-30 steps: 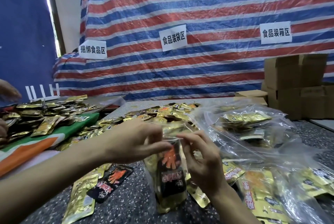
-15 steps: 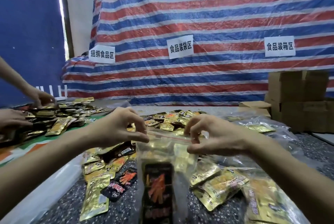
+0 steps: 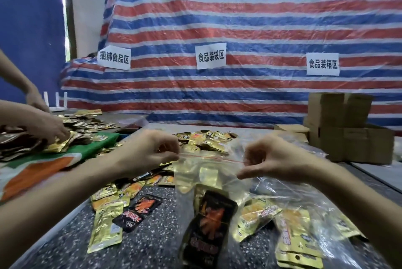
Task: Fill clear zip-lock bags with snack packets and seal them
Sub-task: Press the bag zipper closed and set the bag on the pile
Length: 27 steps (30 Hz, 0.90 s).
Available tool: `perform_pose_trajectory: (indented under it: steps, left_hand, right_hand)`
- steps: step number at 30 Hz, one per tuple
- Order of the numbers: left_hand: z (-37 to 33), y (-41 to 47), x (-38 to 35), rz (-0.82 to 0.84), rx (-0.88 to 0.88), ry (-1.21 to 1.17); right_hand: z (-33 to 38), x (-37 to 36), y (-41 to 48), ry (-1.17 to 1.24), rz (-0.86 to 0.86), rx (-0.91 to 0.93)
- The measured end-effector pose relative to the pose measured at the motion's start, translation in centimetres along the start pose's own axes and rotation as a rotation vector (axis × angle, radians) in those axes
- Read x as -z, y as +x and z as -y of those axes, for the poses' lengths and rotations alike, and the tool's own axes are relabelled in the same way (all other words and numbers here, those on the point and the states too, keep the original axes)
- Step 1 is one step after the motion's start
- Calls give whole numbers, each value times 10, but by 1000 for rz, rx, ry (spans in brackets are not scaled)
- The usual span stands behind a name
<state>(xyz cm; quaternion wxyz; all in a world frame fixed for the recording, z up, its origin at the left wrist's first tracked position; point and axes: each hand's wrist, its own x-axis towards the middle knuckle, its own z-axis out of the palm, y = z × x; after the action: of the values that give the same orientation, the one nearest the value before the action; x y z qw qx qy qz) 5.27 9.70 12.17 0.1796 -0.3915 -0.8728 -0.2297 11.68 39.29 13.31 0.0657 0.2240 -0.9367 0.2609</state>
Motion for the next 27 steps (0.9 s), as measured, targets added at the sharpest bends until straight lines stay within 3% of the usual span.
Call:
perform_pose_trajectory:
  steps: [5, 10, 16, 20, 27]
  left_hand:
    - [5, -5, -3, -64, 18, -181]
    - [6, -8, 0, -170, 57, -413]
    - [9, -11, -9, -46, 174, -229]
    - [7, -12, -10, -63, 177, -190]
    - [-4, -15, -12, -154, 93, -190]
  right_hand:
    - [-9, 10, -9, 80, -9, 40]
    - [-8, 10, -14, 162, -163, 61]
    - [-4, 9, -15, 176, -143, -62]
    - [4, 13, -16, 5, -147, -56]
    - [12, 9, -19, -67, -117, -52]
